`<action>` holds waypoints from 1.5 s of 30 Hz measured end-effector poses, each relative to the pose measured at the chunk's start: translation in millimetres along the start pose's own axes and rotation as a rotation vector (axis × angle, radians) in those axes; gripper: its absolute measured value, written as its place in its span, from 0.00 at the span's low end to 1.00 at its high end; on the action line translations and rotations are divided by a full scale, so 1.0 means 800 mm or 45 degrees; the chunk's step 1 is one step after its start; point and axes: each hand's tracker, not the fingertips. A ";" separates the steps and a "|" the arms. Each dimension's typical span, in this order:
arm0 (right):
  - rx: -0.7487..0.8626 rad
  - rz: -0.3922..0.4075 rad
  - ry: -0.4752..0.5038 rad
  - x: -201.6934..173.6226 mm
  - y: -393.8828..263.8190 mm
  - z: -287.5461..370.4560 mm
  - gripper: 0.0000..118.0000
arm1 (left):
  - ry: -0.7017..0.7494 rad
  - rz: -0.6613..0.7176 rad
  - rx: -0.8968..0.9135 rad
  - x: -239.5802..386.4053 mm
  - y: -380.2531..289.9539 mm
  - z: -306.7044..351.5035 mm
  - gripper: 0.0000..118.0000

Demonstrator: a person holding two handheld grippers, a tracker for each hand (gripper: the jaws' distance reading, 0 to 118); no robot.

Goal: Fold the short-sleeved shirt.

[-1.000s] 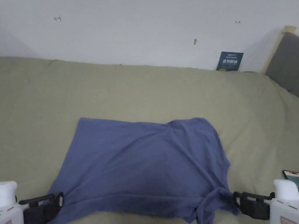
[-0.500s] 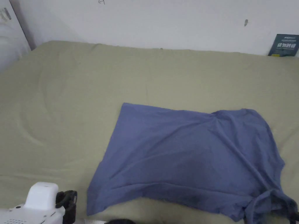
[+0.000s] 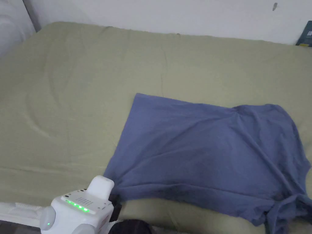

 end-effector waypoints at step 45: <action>-0.107 -0.367 0.250 0.091 0.197 -0.122 0.07 | -0.272 0.433 0.038 -0.023 0.230 0.028 0.00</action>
